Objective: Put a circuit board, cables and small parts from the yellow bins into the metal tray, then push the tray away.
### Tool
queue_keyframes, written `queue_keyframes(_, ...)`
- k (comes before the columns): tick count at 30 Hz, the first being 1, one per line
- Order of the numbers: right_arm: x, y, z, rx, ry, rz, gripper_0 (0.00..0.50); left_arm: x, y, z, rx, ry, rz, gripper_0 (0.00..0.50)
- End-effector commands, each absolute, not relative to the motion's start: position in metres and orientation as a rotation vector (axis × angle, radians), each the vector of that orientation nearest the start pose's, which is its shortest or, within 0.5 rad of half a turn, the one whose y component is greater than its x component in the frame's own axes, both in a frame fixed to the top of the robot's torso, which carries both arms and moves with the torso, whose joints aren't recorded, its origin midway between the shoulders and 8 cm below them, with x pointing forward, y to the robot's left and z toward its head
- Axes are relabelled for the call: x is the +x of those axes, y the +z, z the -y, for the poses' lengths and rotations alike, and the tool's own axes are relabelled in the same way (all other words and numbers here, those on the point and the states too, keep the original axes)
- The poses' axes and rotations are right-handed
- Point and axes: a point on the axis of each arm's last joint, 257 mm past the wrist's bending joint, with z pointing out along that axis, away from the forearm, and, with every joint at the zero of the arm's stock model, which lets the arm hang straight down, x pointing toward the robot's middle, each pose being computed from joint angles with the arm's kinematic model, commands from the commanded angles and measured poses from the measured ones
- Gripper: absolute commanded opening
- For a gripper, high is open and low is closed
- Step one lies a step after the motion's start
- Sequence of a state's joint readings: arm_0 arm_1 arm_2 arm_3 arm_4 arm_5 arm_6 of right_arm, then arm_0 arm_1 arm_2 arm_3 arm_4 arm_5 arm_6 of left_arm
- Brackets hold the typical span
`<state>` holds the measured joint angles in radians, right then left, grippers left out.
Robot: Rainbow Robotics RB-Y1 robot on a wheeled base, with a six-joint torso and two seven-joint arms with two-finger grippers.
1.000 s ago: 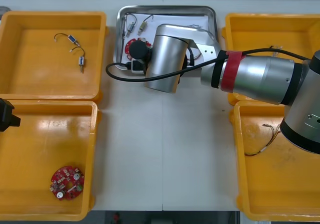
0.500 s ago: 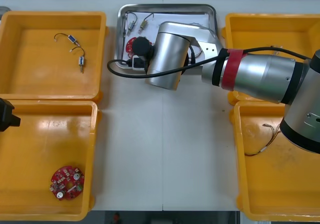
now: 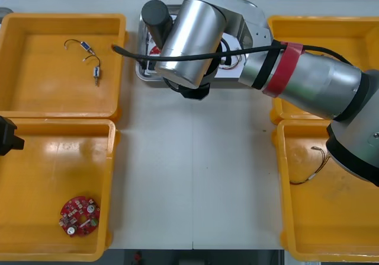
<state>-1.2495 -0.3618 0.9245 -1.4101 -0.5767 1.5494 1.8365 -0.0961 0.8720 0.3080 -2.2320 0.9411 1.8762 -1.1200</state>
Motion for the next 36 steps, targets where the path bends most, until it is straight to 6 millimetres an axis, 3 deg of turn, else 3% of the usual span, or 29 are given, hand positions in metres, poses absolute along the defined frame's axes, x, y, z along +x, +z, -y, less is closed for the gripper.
queue_keyframes(1,0.517,-0.129,0.002,-1.642,-0.541,-1.977,0.5,0.353,-0.154,-0.382,0.003,0.055,-2.679,0.5)
queue_keyframes(8,0.476,-0.119,0.04,-1.526,-0.441,-2.12,0.5,0.353,-0.154,-0.382,0.003,0.055,-2.679,0.5)
queue_keyframes(16,0.47,-0.095,0.071,-1.164,-0.174,-2.206,0.5,0.353,-0.154,-0.382,0.003,0.055,-2.679,0.5)
queue_keyframes(20,0.463,-0.087,0.099,-0.962,-0.105,-2.242,0.5,0.353,-0.154,-0.382,0.003,0.055,-2.679,0.5)
queue_keyframes(31,0.43,-0.102,0.177,-0.544,0.006,-2.376,0.5,0.353,-0.154,-0.382,0.003,0.055,-2.679,0.5)
queue_keyframes(36,0.432,-0.088,0.201,-0.358,0.075,-2.381,0.5,0.353,-0.154,-0.382,0.003,0.055,-2.679,0.5)
